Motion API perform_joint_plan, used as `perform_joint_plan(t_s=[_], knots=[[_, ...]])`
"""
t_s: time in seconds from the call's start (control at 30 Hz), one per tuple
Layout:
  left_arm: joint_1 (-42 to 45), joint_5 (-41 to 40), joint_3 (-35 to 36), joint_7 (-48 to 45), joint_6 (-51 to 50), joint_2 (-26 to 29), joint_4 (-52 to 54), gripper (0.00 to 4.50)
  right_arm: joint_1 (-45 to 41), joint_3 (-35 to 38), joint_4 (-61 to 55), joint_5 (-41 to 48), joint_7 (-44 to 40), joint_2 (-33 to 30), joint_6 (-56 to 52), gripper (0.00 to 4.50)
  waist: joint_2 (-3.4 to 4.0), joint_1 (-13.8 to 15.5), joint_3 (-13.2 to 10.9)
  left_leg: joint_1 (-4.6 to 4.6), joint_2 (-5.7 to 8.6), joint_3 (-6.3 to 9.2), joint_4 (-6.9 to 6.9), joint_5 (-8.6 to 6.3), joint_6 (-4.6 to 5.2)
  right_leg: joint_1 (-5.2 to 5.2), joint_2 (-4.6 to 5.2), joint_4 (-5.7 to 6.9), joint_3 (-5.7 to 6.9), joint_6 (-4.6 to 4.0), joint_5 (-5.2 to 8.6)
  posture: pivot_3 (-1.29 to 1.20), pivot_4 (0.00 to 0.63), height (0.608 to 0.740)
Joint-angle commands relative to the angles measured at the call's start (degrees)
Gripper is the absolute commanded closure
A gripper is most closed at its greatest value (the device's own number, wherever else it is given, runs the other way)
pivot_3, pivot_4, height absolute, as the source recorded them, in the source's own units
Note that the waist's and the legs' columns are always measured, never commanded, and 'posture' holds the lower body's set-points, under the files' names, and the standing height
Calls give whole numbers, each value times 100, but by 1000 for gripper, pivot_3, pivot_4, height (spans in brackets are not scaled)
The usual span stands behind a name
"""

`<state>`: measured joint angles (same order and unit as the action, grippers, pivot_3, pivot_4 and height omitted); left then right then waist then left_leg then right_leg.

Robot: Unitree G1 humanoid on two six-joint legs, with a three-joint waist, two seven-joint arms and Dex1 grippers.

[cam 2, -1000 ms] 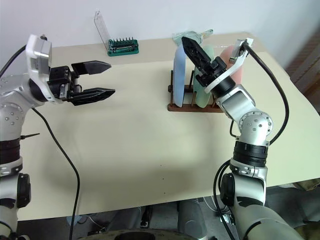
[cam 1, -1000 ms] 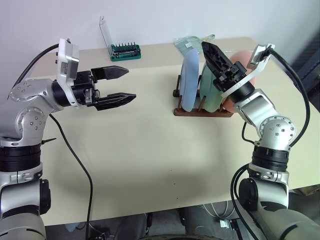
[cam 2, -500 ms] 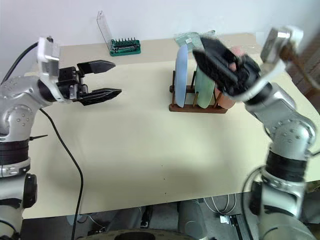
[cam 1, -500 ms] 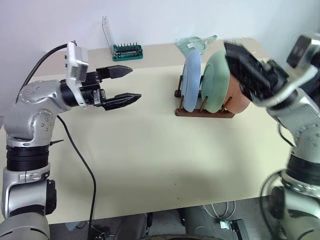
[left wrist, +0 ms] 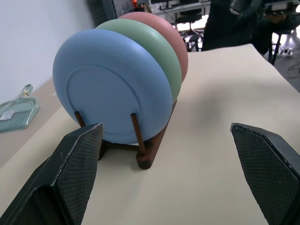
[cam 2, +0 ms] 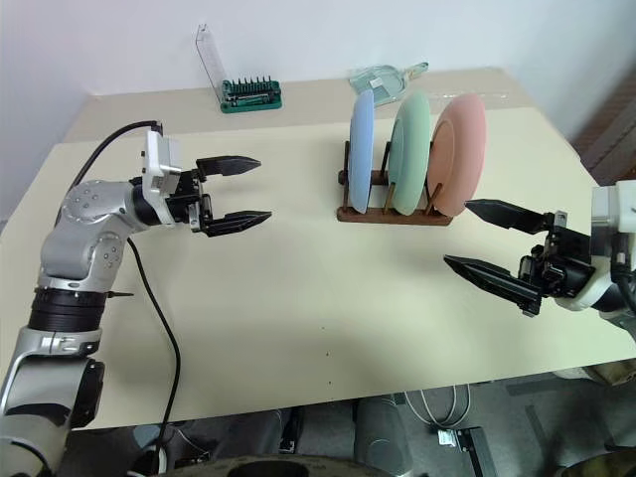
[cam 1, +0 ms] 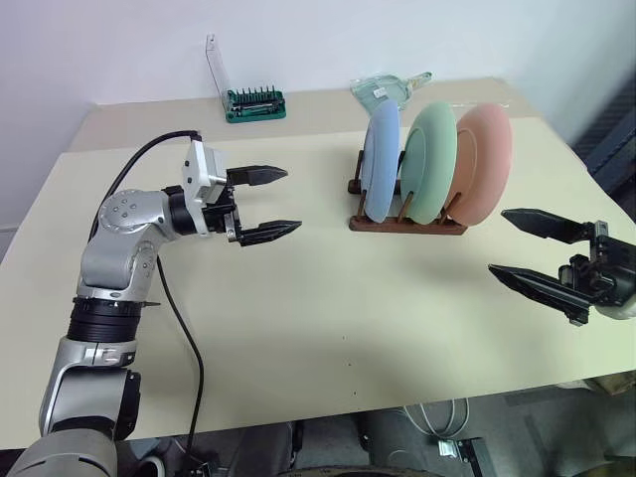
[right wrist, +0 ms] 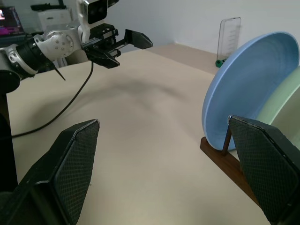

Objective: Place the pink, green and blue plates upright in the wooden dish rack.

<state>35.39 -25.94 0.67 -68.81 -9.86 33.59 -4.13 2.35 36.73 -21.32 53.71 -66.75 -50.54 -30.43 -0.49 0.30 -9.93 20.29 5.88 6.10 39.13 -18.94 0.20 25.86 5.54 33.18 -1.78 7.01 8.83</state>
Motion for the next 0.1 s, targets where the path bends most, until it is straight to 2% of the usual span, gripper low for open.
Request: perform_joint_plan(t_s=[0.03,0.1], knots=[[-70,58,37,9,170,7,82,0,-216,111,-101,142,64,-149,12,23,0,16,0,0,0,0,0,0,0,0,0,0,0,0,0,0,150,735],[-109,80,17,46,188,-31,124,0,-417,-10,-24,139,63,-213,-17,23,0,25,0,0,1,0,1,0,0,0,1,0,0,0,0,0,150,735]])
